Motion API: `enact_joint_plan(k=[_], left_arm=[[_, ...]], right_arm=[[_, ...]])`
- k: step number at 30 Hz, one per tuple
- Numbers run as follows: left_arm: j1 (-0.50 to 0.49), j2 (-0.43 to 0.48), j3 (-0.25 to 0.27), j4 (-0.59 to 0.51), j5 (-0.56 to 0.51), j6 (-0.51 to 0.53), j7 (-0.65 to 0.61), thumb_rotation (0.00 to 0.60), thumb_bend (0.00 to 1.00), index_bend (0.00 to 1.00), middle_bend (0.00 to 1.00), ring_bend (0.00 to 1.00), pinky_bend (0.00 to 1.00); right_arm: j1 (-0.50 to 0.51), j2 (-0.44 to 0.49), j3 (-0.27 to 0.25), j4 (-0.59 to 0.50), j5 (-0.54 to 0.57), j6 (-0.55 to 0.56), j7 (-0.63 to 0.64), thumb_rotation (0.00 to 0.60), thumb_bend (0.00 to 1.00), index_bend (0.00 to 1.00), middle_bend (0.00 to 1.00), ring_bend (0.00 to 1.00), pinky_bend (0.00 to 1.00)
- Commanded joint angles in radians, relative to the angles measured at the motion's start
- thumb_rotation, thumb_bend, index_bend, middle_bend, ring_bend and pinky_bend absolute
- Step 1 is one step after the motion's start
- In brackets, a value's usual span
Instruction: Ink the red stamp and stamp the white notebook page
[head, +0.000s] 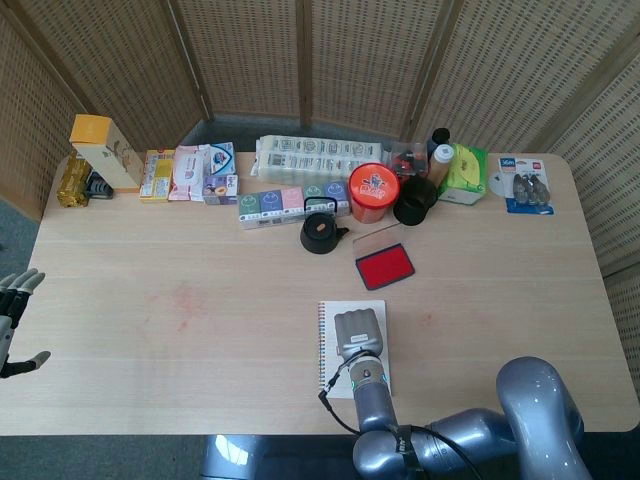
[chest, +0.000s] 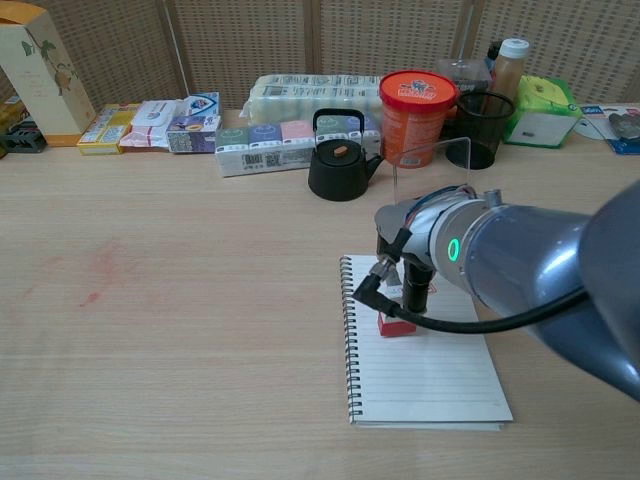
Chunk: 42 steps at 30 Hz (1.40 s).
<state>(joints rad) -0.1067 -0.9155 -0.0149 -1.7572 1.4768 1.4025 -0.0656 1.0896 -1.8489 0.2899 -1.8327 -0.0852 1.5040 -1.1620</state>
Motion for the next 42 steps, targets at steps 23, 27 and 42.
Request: enact_joint_plan(k=[23, 27, 42], left_arm=[[-0.002, -0.003, -0.001, -0.002, -0.005, -0.006, 0.008, 0.6, 0.0, 0.0, 0.01, 0.0, 0.01], [-0.002, -0.003, -0.001, -0.003, -0.005, -0.005, 0.011, 0.6, 0.0, 0.0, 0.01, 0.0, 0.01], [-0.002, -0.004, -0.001, -0.002, -0.006, -0.005, 0.012, 0.6, 0.0, 0.0, 0.01, 0.0, 0.01]], right_arm=[[-0.029, -0.033, 0.014, 0.067, -0.01, -0.05, -0.021, 0.6, 0.44, 0.69, 1.0, 1.0, 1.0], [-0.035, -0.038, 0.008, 0.075, -0.017, -0.058, -0.022, 0.6, 0.44, 0.7, 1.0, 1.0, 1.0], [-0.063, -0.053, -0.003, 0.119, -0.037, -0.101, -0.004, 0.6, 0.44, 0.7, 1.0, 1.0, 1.0]])
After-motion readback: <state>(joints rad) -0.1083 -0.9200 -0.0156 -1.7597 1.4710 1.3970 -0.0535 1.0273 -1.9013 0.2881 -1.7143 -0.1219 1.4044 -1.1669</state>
